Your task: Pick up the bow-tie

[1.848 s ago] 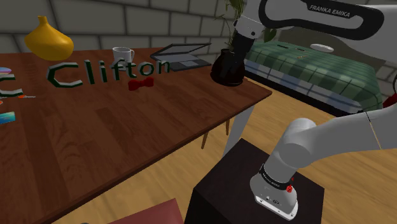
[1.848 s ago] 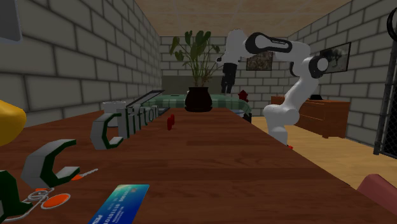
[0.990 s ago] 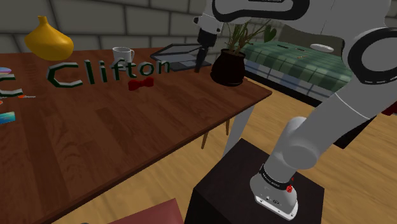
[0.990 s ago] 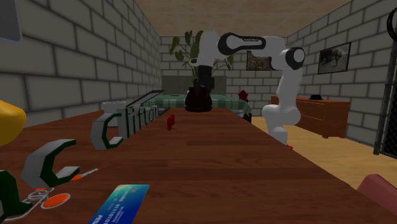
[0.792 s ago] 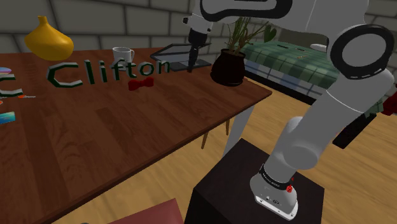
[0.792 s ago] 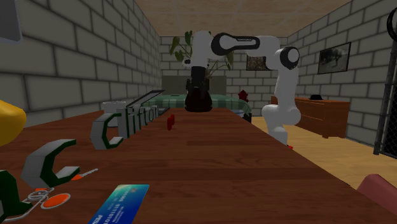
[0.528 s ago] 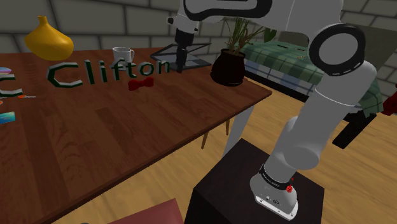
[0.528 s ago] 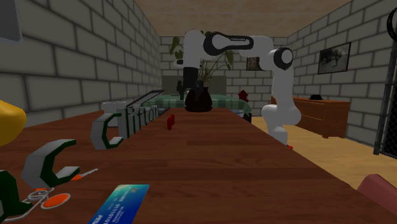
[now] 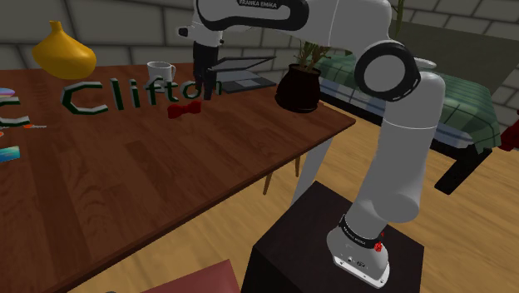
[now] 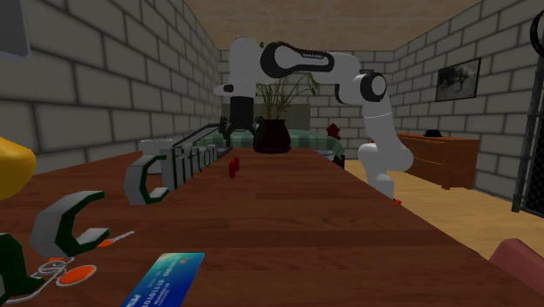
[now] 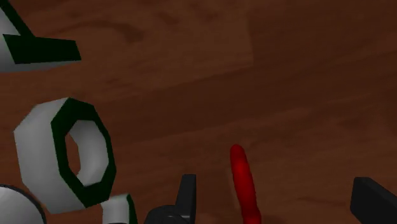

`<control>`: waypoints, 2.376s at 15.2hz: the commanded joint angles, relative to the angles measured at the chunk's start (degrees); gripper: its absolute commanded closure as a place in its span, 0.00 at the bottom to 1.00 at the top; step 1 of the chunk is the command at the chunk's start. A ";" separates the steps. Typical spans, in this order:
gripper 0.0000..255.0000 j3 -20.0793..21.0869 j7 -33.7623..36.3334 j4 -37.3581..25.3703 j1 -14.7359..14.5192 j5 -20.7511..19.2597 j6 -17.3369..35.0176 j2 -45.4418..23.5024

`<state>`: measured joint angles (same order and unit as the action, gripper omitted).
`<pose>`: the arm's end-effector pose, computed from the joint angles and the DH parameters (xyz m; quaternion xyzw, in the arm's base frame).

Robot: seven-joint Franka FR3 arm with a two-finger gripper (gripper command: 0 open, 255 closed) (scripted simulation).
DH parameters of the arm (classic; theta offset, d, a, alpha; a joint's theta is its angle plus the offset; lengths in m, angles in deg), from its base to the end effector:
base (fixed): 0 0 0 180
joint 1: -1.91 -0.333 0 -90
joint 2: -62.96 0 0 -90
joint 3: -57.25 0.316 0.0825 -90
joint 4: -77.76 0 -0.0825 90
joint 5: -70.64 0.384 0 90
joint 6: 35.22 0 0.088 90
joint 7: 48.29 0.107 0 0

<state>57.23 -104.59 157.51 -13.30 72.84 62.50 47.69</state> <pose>0.6220 0.1727 0.5620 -0.8125 -0.5822 -0.0287 0.0096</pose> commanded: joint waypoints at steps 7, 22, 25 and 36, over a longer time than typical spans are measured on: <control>0.00 2.83 -8.42 -10.61 -2.43 -1.73 -2.30 -9.61; 1.00 2.84 -8.48 -4.99 -2.39 -1.69 2.50 -8.79; 1.00 2.83 -8.50 -6.08 -2.37 -1.70 1.58 -8.97; 1.00 2.84 -8.27 -18.54 -2.56 -1.83 -8.37 -11.48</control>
<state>60.07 -112.92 141.13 -15.79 71.05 55.46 37.06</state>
